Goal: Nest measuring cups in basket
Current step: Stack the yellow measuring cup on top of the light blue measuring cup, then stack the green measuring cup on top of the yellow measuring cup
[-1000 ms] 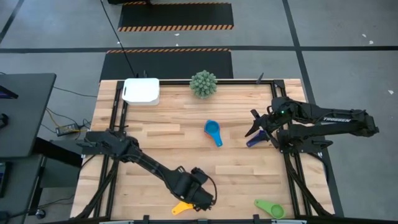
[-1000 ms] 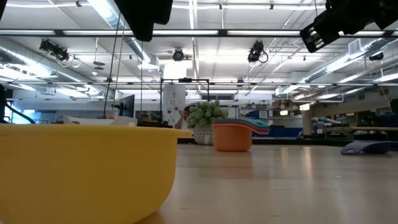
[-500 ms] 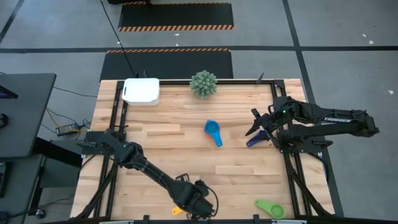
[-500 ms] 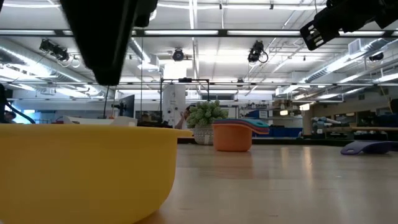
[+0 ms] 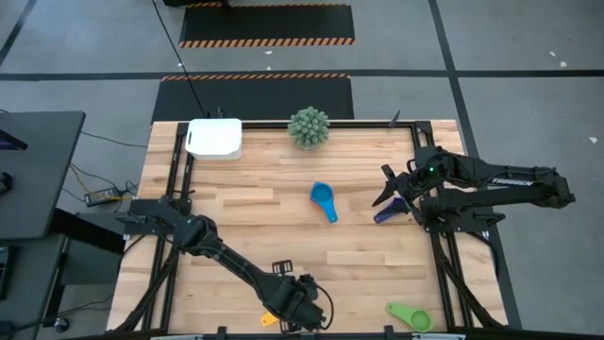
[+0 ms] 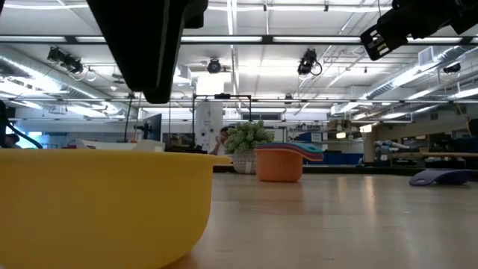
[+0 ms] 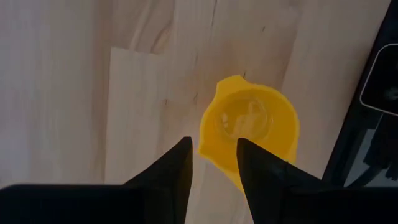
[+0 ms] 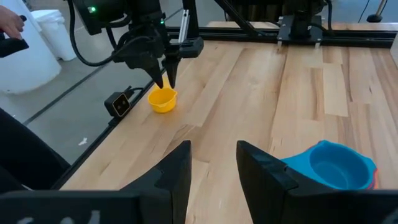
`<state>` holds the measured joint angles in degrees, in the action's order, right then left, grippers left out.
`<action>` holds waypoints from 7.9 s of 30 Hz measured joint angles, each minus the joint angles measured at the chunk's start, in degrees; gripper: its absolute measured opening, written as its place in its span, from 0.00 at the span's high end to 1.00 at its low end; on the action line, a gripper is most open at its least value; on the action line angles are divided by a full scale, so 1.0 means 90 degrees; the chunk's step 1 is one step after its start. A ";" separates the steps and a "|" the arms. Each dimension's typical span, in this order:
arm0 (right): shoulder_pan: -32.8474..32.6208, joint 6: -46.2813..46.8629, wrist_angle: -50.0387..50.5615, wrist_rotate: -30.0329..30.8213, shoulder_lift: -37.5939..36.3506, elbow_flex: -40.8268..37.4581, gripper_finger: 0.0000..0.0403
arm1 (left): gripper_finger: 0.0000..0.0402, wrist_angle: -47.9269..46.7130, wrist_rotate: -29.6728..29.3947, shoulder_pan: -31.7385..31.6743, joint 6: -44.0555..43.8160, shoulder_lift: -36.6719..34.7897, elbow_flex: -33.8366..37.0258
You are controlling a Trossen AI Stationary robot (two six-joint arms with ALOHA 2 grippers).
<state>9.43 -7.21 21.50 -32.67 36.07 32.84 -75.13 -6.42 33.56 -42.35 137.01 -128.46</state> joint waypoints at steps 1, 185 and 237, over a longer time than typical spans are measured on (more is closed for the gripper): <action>0.0000 -0.0002 0.0001 0.0001 0.0000 0.0000 0.67 | 0.67 0.0051 0.0004 -0.0005 -0.0002 0.0007 0.0025; 0.0382 0.1209 -0.1330 0.1932 0.4892 0.0163 0.67 | 0.81 0.1613 -0.0646 -0.3211 0.0953 0.0415 0.0057; -0.3363 0.3033 0.6132 0.0120 0.2548 0.2210 0.69 | 0.81 -0.1091 -0.1824 -0.2170 0.1333 -0.2005 0.0053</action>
<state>-20.84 20.08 76.68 -31.60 59.01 52.73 -84.95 -22.83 14.03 -30.35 118.96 -127.98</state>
